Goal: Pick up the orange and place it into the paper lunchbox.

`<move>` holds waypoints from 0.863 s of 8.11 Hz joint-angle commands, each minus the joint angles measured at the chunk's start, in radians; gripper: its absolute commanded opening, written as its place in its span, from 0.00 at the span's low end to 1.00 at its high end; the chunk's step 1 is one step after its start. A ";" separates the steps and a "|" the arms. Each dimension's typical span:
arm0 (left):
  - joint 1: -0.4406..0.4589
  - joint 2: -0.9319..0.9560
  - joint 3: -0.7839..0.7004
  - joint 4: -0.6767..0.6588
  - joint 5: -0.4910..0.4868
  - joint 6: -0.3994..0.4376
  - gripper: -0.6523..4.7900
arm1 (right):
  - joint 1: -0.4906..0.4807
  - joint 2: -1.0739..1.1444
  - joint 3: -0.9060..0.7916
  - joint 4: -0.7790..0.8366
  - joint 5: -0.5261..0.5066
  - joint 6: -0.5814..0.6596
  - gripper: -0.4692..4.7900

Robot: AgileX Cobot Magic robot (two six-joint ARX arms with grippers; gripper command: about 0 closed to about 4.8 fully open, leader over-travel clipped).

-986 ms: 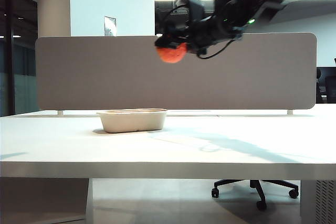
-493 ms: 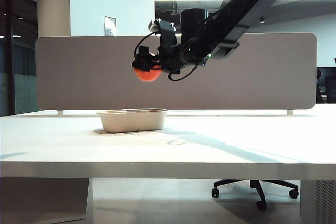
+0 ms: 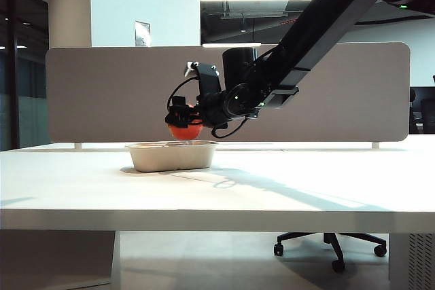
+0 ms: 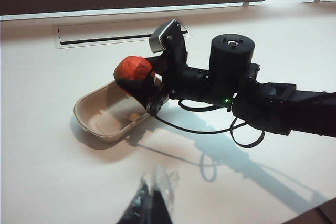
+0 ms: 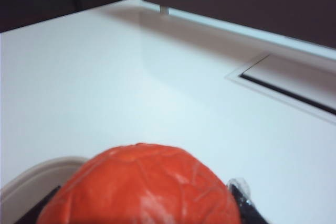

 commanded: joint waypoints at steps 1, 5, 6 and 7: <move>0.001 -0.002 0.006 0.010 0.004 0.000 0.11 | 0.008 0.003 0.002 -0.028 0.000 0.000 0.63; 0.001 -0.002 0.006 0.010 0.004 0.000 0.11 | 0.012 0.001 0.015 -0.028 -0.003 0.001 1.00; 0.001 -0.002 0.006 0.010 0.001 0.001 0.11 | 0.011 -0.159 0.043 -0.223 0.000 0.004 1.00; 0.001 -0.002 0.006 0.010 -0.006 0.009 0.11 | 0.010 -0.267 0.043 -0.418 -0.003 0.003 0.04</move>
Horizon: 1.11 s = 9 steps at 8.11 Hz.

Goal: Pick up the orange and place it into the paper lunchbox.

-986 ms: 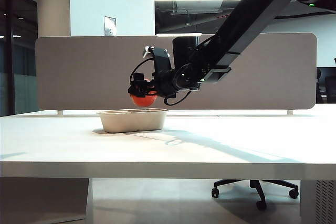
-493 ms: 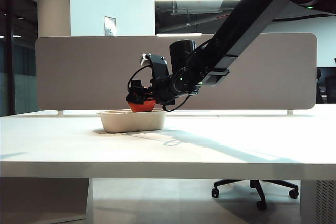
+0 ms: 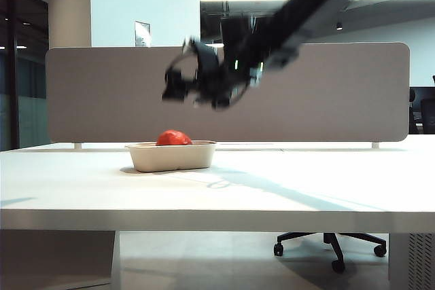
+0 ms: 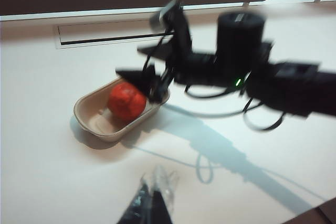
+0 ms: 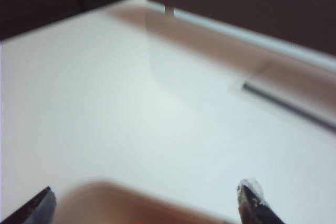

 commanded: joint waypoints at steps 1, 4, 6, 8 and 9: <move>0.001 -0.002 0.006 0.010 -0.006 0.009 0.11 | 0.003 -0.192 0.010 -0.298 -0.002 0.003 0.11; 0.000 -0.022 0.006 -0.007 0.061 0.022 0.11 | 0.005 -0.588 0.009 -1.207 0.017 -0.137 0.09; 0.000 -0.026 0.006 -0.024 0.069 0.019 0.11 | 0.005 -0.625 0.006 -1.246 0.046 -0.146 0.09; 0.000 -0.086 0.002 -0.155 0.120 0.027 0.11 | 0.004 -0.876 -0.177 -1.292 0.116 -0.133 0.09; 0.000 -0.102 0.002 -0.155 0.119 0.027 0.11 | 0.005 -0.937 -0.248 -1.281 0.117 -0.127 0.09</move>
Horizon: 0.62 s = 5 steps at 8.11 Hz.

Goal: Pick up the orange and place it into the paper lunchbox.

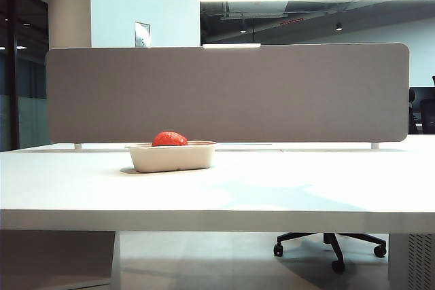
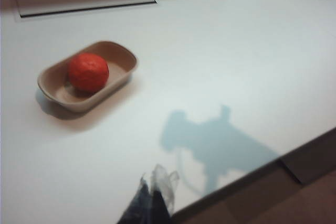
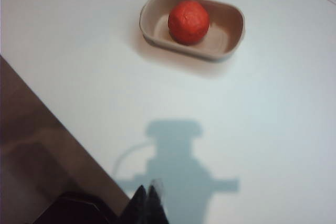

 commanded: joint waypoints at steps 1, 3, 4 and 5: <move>0.001 -0.036 0.004 0.001 0.004 0.005 0.11 | 0.003 -0.129 -0.140 0.019 0.020 0.017 0.09; 0.001 -0.075 -0.029 0.030 -0.011 0.005 0.11 | 0.003 -0.266 -0.306 0.092 0.020 0.021 0.09; 0.001 -0.086 -0.047 0.042 -0.011 0.005 0.11 | 0.003 -0.302 -0.351 0.121 0.020 0.023 0.09; 0.001 -0.126 -0.129 0.090 -0.029 0.005 0.11 | 0.003 -0.433 -0.513 0.239 0.028 0.023 0.09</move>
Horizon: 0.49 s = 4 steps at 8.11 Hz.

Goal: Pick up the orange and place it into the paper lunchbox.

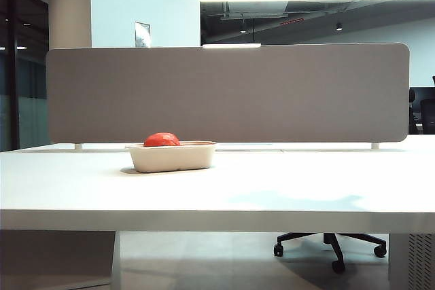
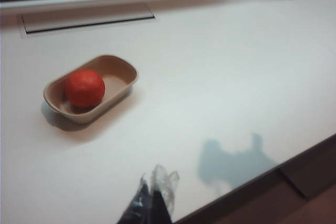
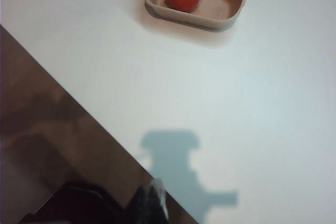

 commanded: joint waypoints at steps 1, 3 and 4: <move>0.001 -0.066 -0.133 0.089 -0.023 0.004 0.11 | 0.001 -0.215 -0.253 0.222 0.013 0.006 0.09; 0.001 -0.181 -0.374 0.238 -0.019 -0.025 0.11 | 0.001 -0.509 -0.659 0.547 0.037 0.013 0.09; 0.001 -0.198 -0.407 0.247 -0.024 -0.031 0.11 | 0.001 -0.562 -0.739 0.601 0.058 0.036 0.09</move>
